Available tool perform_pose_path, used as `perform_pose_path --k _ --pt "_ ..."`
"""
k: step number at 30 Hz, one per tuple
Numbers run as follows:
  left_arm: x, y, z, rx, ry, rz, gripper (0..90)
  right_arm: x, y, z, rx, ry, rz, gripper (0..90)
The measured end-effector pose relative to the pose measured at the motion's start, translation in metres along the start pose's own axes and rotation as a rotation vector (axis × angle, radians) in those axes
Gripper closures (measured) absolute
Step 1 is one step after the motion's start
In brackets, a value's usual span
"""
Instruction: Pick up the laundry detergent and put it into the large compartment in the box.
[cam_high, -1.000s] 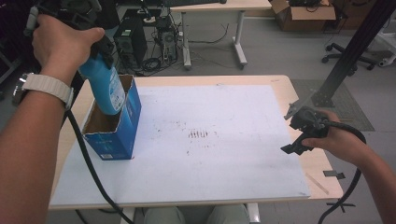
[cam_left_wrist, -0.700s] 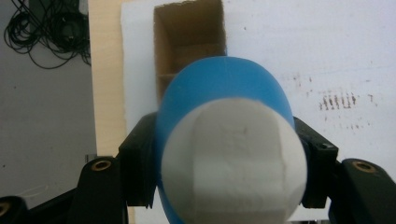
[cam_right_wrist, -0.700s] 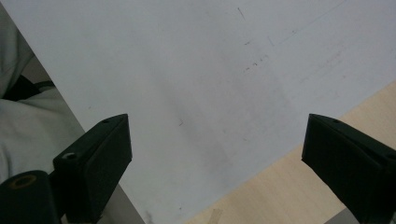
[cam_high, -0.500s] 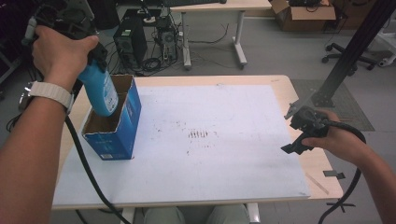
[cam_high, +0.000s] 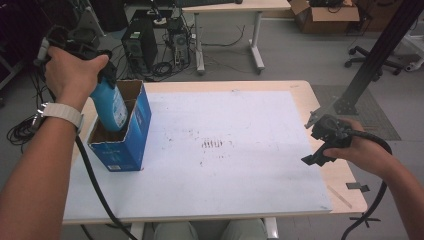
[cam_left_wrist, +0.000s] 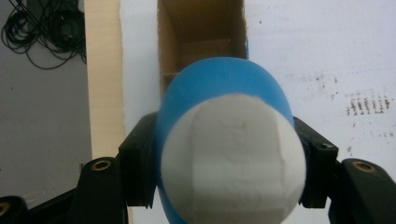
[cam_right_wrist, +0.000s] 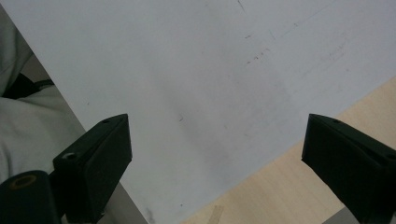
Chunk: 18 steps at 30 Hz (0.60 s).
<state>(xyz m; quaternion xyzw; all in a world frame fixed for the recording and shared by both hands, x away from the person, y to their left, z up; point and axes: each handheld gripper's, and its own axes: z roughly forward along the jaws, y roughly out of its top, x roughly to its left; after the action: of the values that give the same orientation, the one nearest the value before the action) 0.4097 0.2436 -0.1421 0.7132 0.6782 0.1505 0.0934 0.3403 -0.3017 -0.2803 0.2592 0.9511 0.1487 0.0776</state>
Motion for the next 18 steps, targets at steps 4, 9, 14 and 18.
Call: perform_pose_path --k 4,9,14,18 --pt "0.001 -0.003 0.011 0.001 0.008 0.006 37.5 0.0 0.0 0.0 0.001 0.001 0.001 8.5" --pt "0.004 -0.007 0.026 0.008 0.0 0.005 37.5 -0.001 -0.001 0.001 0.002 0.0 0.004 8.5" --pt "0.003 -0.013 0.045 0.01 0.007 0.018 37.5 0.0 0.0 0.003 0.003 0.002 0.006 8.5" --pt "0.002 -0.018 0.059 0.016 -0.001 0.02 37.5 0.001 0.0 0.003 0.003 0.004 0.004 8.5"
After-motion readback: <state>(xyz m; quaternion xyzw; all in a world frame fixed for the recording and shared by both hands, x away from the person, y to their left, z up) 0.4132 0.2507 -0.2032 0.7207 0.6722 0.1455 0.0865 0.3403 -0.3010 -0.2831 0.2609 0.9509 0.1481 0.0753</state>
